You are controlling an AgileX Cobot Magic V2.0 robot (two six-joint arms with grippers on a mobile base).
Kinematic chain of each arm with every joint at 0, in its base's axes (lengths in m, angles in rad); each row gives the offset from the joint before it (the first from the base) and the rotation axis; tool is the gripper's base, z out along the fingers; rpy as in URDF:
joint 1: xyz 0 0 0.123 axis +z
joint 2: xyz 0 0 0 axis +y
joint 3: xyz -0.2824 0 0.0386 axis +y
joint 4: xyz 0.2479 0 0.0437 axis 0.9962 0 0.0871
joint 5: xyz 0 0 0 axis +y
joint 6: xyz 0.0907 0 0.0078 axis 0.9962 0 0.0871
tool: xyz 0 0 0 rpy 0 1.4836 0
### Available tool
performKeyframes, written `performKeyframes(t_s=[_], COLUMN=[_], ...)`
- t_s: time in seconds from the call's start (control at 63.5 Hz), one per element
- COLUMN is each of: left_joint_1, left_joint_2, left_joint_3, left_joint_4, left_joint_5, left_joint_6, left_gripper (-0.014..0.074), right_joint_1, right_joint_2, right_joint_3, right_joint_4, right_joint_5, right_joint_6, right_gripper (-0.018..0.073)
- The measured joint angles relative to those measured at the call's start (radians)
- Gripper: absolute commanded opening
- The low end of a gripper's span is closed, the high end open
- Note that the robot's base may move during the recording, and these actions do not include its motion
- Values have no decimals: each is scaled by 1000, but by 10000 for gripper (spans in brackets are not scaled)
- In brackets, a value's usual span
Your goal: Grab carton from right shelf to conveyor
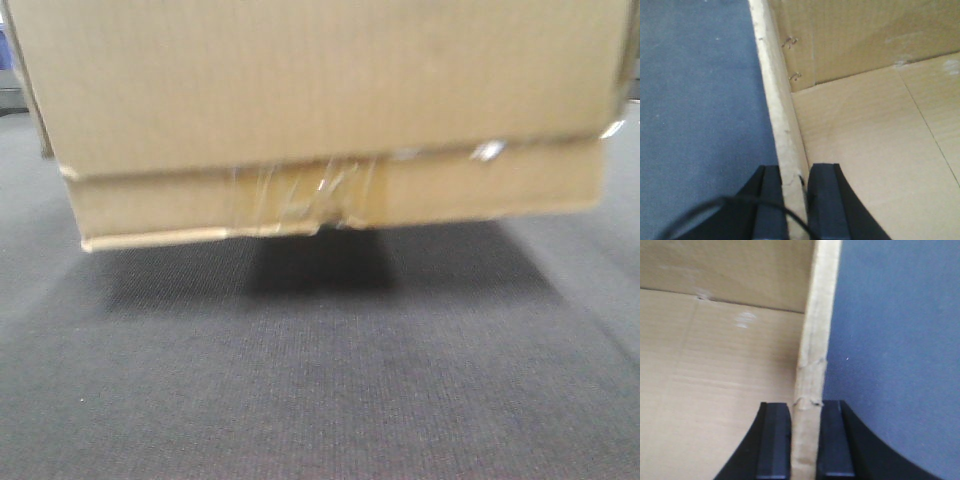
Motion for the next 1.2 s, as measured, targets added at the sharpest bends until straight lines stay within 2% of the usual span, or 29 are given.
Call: performKeyframes(t_s=[0.126, 0.173, 0.236, 0.331, 0.394, 0.457, 0.489, 0.662, 0.788, 0.835, 0.882, 0.946, 1.024, 1.119, 1.198], left_joint_1=[26, 36, 46, 60, 65, 67, 69, 69, 69, 69, 71, 78, 101, 156, 234], left_joint_2=[41, 53, 67, 76, 76, 76, 76, 44, -25, -55, -93, -134, -186, -244, -288], left_joint_3=[0, 0, 0, 0, 0, -2, -4, -6, -6, -8, -9, -10, -5, 36, 102], left_joint_4=[0, -2, -6, -4, 6, 15, 15, 1, -11, -13, -13, -18, -23, -35, -73], left_joint_5=[-16, -17, -17, -21, -23, -28, -31, -31, -31, -29, -27, -20, -13, -12, -12], left_joint_6=[0, 0, 0, 2, 6, 8, 8, 8, 9, 13, 28, 48, 59, 71, 99], left_gripper=[-15, -1, 56, 253, 402, 583, 630, 488, 373, 313, 227, 99, -37, 14, 15], right_joint_1=[0, 0, 0, 0, -1, -3, -3, -3, -3, -3, -3, -3, -3, -10, -37], right_joint_2=[55, 64, 77, 79, 79, 79, 77, 39, -24, -51, -82, -115, -156, -204, -247], right_joint_3=[0, 0, 0, 0, 0, 0, 0, 0, 0, 0, 0, 0, 2, 34, 97], right_joint_4=[2, 6, 10, 7, -5, -12, -16, -16, -16, -16, -16, -16, -23, -51, -60], right_joint_5=[-30, -39, -47, -49, -52, -52, -52, -52, -50, -45, -39, -32, -20, -17, -31], right_joint_6=[0, 2, 2, 2, 2, 0, 0, 0, 0, 0, 0, 0, 0, 2, 10], right_gripper=[-36, 22, 165, 449, 580, 568, 568, 538, 420, 332, 239, 72, -79, -65, -65])
